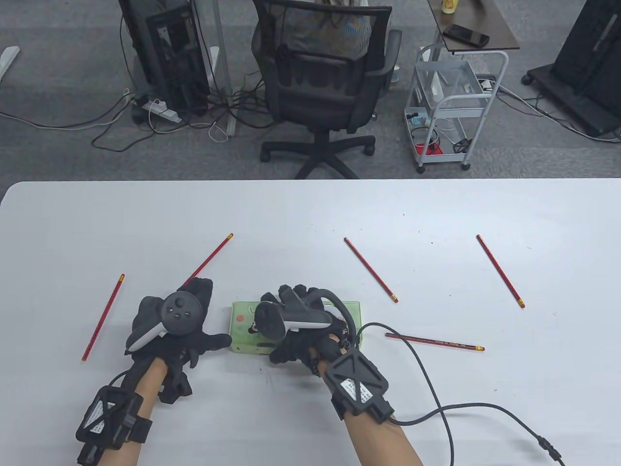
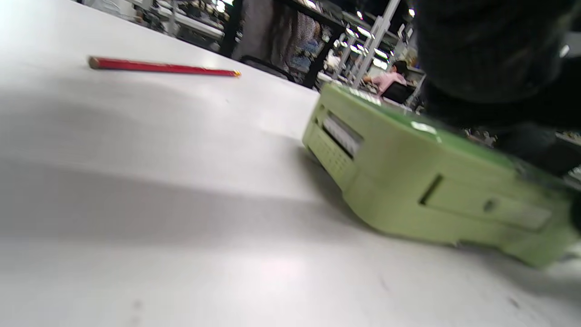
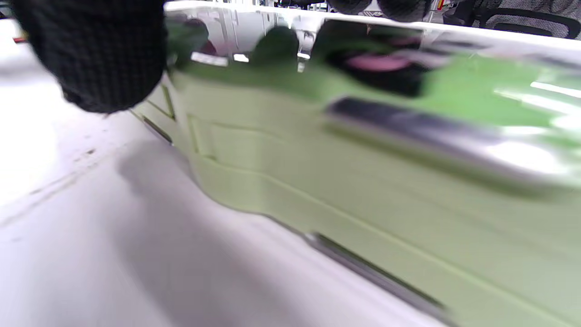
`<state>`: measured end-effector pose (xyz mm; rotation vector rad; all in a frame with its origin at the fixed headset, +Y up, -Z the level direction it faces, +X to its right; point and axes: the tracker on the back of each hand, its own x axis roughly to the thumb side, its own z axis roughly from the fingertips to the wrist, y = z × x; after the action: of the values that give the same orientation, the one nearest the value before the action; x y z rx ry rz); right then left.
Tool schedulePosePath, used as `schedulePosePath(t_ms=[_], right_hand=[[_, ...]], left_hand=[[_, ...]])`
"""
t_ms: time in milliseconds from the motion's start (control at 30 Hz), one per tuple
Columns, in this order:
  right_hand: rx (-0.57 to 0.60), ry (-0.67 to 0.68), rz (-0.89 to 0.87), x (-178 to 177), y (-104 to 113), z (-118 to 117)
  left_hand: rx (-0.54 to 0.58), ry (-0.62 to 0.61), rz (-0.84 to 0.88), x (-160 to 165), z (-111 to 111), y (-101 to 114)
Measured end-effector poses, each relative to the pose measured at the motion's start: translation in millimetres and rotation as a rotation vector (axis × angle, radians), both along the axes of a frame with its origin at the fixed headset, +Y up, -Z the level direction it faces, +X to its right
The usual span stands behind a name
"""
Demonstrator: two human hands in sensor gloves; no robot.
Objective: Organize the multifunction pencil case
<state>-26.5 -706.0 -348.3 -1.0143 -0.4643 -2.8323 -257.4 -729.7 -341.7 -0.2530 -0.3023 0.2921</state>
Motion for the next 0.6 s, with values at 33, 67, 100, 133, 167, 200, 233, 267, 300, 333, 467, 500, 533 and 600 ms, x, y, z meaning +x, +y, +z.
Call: schedulePosePath(t_ms=[33,67,100,133,167,200,233,267,300,333,467,500,533,600], right_hand=[[-0.003,-0.004,-0.001,9,3,2],[-0.007,-0.012,-0.003,24,6,4],[-0.006,-0.033,-0.014,39,8,6],[0.0,-0.056,-0.029,51,8,7],[0.015,-0.083,-0.044,67,8,9],[0.025,-0.098,-0.054,77,7,9],[0.033,-0.121,-0.068,89,5,10],[0.025,-0.131,-0.079,96,2,10],[0.014,-0.139,-0.096,100,-1,11],[0.01,-0.147,-0.118,104,-6,11],[0.019,-0.136,-0.137,101,-12,8],[0.064,-0.13,-0.129,98,-11,8],[0.09,-0.123,-0.12,96,-11,8],[0.131,-0.125,-0.094,91,-14,10]], left_hand=[[-0.007,-0.018,-0.007,3,0,-1],[-0.019,-0.042,-0.018,9,0,-4],[-0.027,-0.059,-0.027,14,0,-6],[-0.034,-0.07,-0.034,17,-1,-7],[-0.038,-0.086,-0.042,23,-1,-10],[-0.041,-0.095,-0.049,27,-3,-11],[-0.044,-0.109,-0.061,32,-4,-13],[-0.046,-0.118,-0.069,36,-5,-15],[-0.035,-0.124,-0.072,39,-6,-16],[0.003,-0.123,-0.069,41,-7,-18],[0.03,-0.132,-0.08,45,-6,-20],[0.044,-0.132,-0.072,45,-7,-20],[0.037,-0.132,-0.062,45,-7,-20],[0.031,-0.127,-0.044,45,-7,-19]])
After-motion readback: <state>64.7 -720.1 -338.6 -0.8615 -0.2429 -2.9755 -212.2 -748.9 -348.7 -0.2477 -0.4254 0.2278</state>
